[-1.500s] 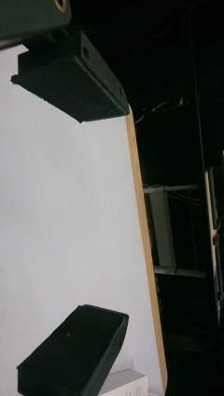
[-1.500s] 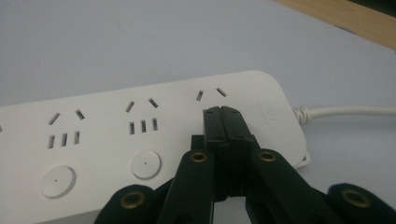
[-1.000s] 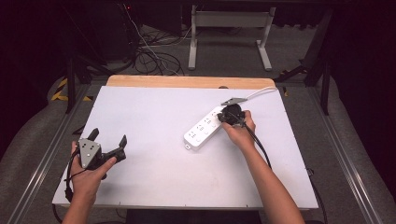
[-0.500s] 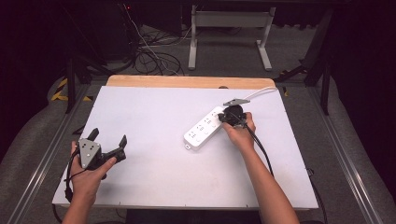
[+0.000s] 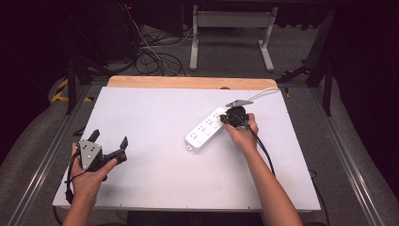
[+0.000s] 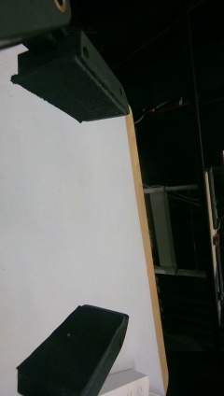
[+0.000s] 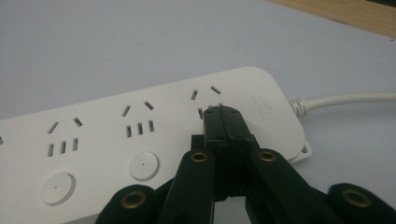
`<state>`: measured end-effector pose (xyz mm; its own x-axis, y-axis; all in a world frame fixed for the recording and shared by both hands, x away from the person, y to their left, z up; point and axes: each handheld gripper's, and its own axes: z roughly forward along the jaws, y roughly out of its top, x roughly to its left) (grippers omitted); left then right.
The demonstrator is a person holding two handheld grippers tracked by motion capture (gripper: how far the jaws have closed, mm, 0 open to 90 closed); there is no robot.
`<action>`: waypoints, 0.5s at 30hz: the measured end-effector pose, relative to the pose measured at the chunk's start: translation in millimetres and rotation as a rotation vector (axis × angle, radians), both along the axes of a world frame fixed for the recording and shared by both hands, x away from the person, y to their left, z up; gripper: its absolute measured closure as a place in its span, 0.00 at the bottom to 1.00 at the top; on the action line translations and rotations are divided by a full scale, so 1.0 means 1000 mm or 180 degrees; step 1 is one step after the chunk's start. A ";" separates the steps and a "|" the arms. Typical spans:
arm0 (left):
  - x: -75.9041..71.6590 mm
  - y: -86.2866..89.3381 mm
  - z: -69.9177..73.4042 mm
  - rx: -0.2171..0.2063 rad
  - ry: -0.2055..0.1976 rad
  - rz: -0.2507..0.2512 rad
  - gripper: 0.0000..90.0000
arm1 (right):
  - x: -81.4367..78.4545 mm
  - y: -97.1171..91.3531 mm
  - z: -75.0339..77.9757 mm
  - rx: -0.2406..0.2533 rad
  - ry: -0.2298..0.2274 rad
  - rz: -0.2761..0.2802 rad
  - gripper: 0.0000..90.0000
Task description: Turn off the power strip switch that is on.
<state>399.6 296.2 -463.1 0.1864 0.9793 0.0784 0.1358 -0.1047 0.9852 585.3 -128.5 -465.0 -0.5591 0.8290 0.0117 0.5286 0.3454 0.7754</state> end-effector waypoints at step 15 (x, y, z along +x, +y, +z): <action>0.001 -0.001 0.000 0.0002 0.0010 -0.0014 0.05 | -0.001 0.002 0.000 -0.0057 -0.0042 -0.0004 1.00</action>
<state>400.8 295.5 -463.1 0.1910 0.9785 0.0783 0.1386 -0.1058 0.9847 583.9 -126.6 -464.9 -0.5581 0.8297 -0.0105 0.5187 0.3587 0.7761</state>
